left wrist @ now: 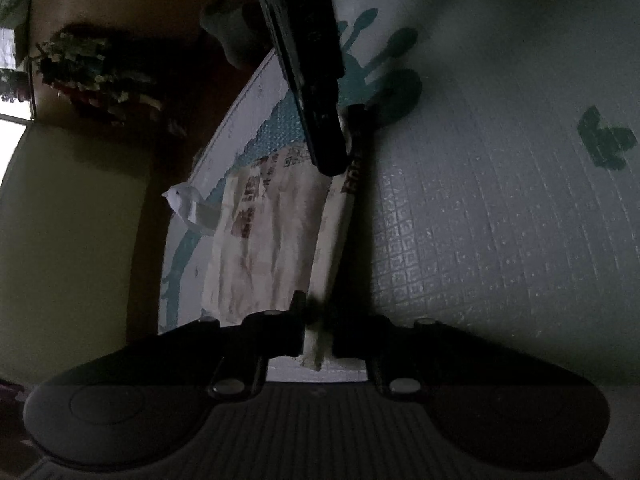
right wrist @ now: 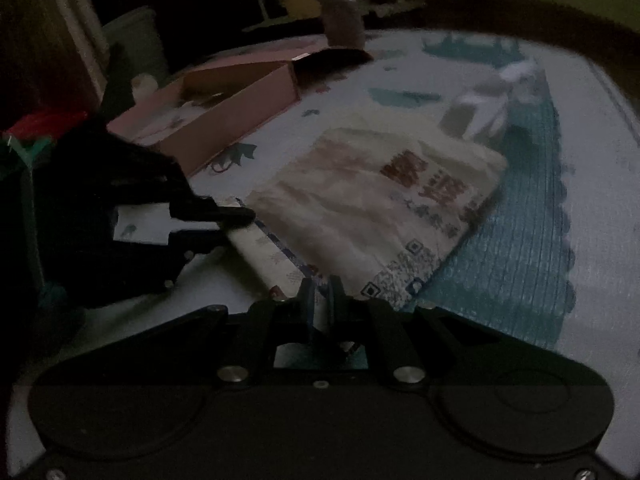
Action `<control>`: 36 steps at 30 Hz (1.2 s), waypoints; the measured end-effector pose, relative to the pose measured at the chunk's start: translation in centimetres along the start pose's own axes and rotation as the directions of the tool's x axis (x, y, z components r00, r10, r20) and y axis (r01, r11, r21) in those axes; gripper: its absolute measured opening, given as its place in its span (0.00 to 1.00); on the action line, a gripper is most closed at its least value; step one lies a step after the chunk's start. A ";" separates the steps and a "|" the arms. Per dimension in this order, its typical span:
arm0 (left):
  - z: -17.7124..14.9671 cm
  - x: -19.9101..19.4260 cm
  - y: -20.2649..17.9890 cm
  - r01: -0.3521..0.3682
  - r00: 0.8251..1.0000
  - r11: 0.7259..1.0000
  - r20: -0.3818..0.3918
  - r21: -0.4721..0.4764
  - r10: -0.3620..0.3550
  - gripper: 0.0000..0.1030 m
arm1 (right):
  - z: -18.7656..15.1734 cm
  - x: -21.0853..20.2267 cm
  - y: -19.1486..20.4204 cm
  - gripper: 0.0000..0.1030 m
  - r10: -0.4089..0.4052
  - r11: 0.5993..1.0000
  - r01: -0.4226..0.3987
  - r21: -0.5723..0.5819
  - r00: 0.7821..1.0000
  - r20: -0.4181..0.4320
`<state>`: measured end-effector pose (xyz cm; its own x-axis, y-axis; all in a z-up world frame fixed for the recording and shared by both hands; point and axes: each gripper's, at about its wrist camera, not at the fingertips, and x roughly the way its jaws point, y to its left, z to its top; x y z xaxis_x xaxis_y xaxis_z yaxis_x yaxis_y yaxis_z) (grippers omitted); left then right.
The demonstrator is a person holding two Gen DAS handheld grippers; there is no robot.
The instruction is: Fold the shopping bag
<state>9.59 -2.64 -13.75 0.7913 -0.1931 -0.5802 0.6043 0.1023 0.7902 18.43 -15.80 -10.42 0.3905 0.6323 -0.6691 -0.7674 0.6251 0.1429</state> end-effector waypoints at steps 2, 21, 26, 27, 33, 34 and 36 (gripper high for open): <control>0.1 -0.2 0.3 0.015 1.000 1.000 -0.001 -0.015 -0.015 0.08 | -0.1 -0.3 1.4 0.09 -0.028 0.994 0.028 -0.104 1.000 0.006; 1.9 -4.8 -0.7 0.132 0.990 0.979 0.063 -0.154 -0.124 0.07 | -2.8 -2.3 6.8 0.17 -0.149 0.787 0.109 -0.608 0.989 -0.015; 2.2 -4.1 0.2 0.163 0.985 0.970 0.088 -0.180 -0.149 0.07 | -3.5 -4.7 4.3 0.15 -0.170 0.821 0.086 -0.564 0.980 -0.099; 2.1 -4.1 0.3 0.168 0.984 0.969 0.094 -0.180 -0.153 0.07 | -3.6 -4.9 4.1 0.15 -0.167 0.832 0.082 -0.548 0.980 -0.107; 0.8 -4.7 1.9 0.265 0.963 0.922 0.128 -0.282 -0.238 0.07 | -3.8 -5.4 4.0 0.16 -0.116 0.878 0.052 -0.475 0.988 -0.105; 0.5 -4.8 2.1 0.288 0.957 0.911 0.131 -0.297 -0.260 0.07 | -3.8 -5.5 4.1 0.16 -0.105 0.882 0.046 -0.469 0.989 -0.100; 0.2 -4.7 3.0 0.333 0.943 0.884 0.144 -0.328 -0.301 0.07 | -3.6 -5.6 3.7 0.15 -0.070 0.907 0.015 -0.421 0.991 -0.115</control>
<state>7.70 -1.62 -8.62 0.5503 -0.3538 -0.7563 0.8282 0.3462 0.4407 11.60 -18.67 -8.76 0.3820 0.5301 -0.7570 -0.9043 0.3835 -0.1878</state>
